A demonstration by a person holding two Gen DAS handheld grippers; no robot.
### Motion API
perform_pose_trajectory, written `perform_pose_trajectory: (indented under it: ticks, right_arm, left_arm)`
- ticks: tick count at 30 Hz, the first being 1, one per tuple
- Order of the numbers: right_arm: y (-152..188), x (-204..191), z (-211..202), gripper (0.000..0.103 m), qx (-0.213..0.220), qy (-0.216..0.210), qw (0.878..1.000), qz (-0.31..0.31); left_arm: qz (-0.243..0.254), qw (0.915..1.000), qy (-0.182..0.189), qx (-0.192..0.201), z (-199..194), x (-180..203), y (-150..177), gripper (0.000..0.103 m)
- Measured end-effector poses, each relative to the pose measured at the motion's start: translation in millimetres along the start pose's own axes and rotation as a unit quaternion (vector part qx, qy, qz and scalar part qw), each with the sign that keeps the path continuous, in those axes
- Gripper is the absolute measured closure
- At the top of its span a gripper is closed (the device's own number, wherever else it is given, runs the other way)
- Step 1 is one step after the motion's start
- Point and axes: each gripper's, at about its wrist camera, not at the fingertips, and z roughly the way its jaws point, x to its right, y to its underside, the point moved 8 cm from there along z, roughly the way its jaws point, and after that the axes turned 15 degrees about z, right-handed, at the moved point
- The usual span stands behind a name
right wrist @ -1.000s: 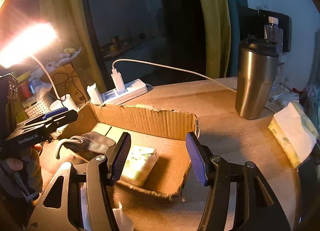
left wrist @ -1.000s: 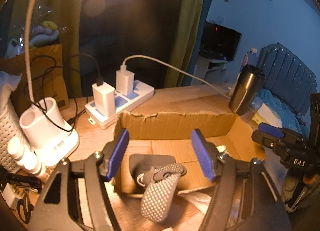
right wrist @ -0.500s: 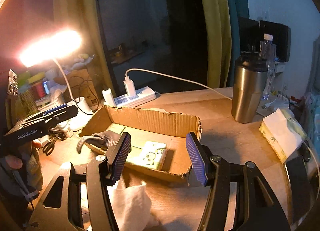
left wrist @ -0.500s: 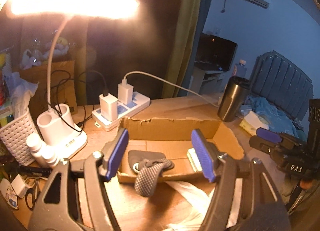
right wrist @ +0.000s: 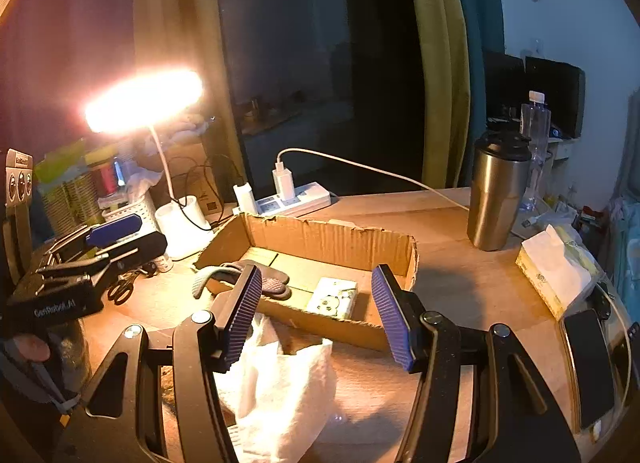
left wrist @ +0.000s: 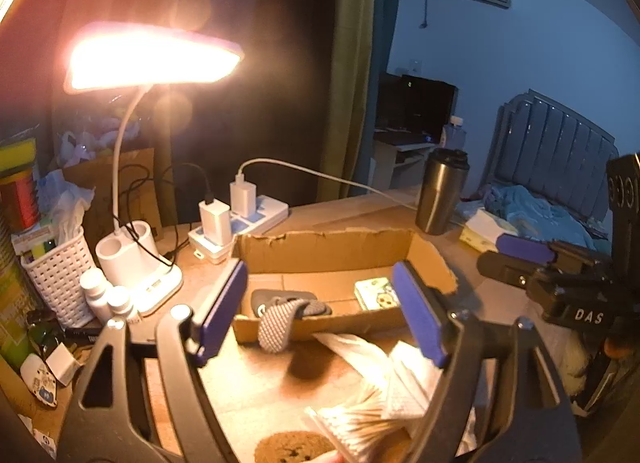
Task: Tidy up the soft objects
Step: 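Reach the right tool to the white towel and grasp it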
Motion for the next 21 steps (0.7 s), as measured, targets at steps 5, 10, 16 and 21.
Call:
perform_pose_trajectory:
  ticks: [5, 10, 16, 21]
  right_arm:
    - [5.3, -5.9, -7.4, 0.039, 0.0, -0.002, 1.0, -0.004]
    - [13.4, -10.4, -10.6, 0.035, -0.005, -0.002, 1.0, -0.008]
    - [28.9, -11.0, -9.1, 0.035, -0.02, -0.001, 1.0, -0.008]
    - [53.1, -9.7, -3.0, 0.035, -0.05, 0.001, 0.999, -0.012]
  left_arm:
    - [0.001, 1.0, 0.003, 0.0, -10.5, 6.5, 6.7, 0.025]
    - [-0.002, 1.0, 0.009, -0.001, -18.6, 10.4, 14.0, 0.025]
    - [-0.005, 0.9998, 0.016, -0.007, -21.2, 14.8, 24.0, 0.025]
    - [-0.012, 0.9996, 0.02, -0.013, -22.5, 16.9, 35.2, 0.025]
